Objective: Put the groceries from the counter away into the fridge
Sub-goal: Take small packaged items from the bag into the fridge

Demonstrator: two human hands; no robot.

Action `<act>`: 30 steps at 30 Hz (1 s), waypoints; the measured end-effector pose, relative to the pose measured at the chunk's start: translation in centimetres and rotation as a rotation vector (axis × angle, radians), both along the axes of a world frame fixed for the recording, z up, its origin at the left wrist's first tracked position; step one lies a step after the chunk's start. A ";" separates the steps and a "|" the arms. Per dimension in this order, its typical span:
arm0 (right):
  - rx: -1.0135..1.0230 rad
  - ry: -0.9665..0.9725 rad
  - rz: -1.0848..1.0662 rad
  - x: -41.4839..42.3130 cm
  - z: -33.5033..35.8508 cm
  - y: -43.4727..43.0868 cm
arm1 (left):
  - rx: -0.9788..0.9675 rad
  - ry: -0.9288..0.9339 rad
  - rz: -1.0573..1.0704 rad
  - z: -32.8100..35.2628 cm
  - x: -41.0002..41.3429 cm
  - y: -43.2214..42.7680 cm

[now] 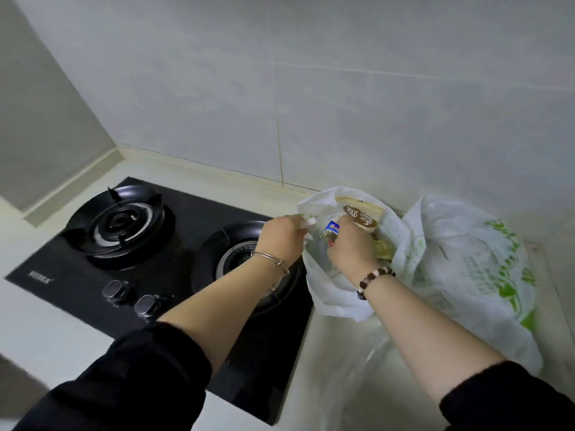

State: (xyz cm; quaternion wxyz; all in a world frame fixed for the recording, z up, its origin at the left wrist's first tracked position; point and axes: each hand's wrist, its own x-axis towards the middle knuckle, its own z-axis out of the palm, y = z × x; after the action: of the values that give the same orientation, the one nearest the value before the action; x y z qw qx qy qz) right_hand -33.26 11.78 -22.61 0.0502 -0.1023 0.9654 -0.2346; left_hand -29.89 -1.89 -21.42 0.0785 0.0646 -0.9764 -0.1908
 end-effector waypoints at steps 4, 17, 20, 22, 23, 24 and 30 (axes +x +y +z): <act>-0.134 -0.026 0.117 1.8 2.0 -4.3 | 0.055 0.055 0.200 3.0 5.1 -3.7; -0.514 -0.497 0.657 21.2 9.2 -23.5 | 0.174 0.217 0.900 10.5 30.3 -16.2; -0.546 -0.534 0.806 28.5 10.9 -27.5 | 0.131 0.271 1.044 12.2 38.6 -18.3; -0.546 -0.531 0.907 34.3 12.2 -29.9 | 0.088 0.292 1.142 13.3 44.8 -19.3; -0.546 -0.532 0.964 37.5 12.8 -30.9 | 0.057 0.299 1.190 13.8 48.1 -19.5; -0.550 -0.539 1.019 40.8 13.3 -31.8 | 0.020 0.305 1.237 14.3 51.5 -19.6; -0.636 -0.564 1.309 61.2 16.8 -33.3 | -0.193 0.369 1.534 17.2 72.0 -16.8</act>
State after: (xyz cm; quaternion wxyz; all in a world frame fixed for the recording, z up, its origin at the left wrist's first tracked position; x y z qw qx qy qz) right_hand 27.91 -21.52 -5.80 0.3903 -0.5972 0.5456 -0.4398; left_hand 42.08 -18.68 -4.23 0.3539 0.6793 -0.6428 -0.0055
